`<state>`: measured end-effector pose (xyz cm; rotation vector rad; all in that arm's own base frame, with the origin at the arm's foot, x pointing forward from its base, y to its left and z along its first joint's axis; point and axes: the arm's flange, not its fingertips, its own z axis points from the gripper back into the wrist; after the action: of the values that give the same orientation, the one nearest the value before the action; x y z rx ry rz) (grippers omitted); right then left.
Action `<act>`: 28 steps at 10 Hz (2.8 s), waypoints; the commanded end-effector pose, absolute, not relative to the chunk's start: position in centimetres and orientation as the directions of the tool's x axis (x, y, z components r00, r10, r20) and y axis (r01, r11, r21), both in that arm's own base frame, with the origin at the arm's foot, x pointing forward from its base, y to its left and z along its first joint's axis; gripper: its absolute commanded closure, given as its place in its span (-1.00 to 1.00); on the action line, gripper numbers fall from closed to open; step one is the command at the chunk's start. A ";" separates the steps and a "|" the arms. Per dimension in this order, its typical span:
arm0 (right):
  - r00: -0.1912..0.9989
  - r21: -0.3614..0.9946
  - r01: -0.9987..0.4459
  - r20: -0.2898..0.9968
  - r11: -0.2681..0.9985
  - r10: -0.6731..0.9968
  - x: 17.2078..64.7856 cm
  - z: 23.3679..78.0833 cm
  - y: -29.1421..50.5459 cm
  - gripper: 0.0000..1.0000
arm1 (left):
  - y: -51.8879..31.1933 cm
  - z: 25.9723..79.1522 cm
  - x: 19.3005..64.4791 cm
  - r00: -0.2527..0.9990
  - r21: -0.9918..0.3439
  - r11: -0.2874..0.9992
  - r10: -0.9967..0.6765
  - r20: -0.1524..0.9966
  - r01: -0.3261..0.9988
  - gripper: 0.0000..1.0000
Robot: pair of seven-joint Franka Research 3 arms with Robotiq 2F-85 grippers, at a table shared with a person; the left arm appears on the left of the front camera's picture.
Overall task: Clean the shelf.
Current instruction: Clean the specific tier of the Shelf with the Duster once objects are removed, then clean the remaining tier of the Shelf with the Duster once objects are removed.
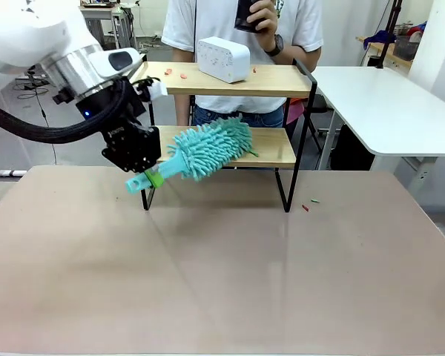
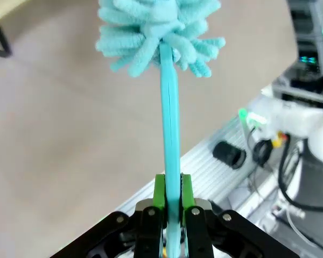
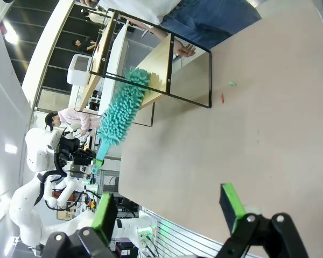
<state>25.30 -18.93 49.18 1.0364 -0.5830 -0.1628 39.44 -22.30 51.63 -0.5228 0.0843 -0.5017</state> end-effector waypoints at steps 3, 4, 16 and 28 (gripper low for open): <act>0.827 0.843 -0.170 0.404 0.510 -0.392 25.6 49.3 -18.9 -1.00 | -20.7 53.5 36.0 0.647 -0.530 0.559 -0.762 -0.023 0.638 0.74; 0.827 0.843 -0.170 0.404 0.510 -0.392 25.6 49.3 -18.9 -1.00 | -19.6 54.1 34.8 0.602 -0.526 0.523 -0.798 -0.025 0.671 0.74; 0.827 0.843 -0.170 0.404 0.510 -0.392 25.6 49.3 -18.9 -1.00 | 12.4 58.4 15.0 0.900 -0.716 0.547 -0.230 0.370 0.435 0.74; 0.827 0.843 -0.170 0.404 0.510 -0.392 25.6 49.3 -18.9 -1.00 | 16.5 50.3 17.2 0.973 -0.891 0.430 0.100 0.206 0.144 0.74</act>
<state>25.38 -18.90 49.13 1.0347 -0.5812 -0.1616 17.08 16.21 50.34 -1.1266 -0.2347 -0.0067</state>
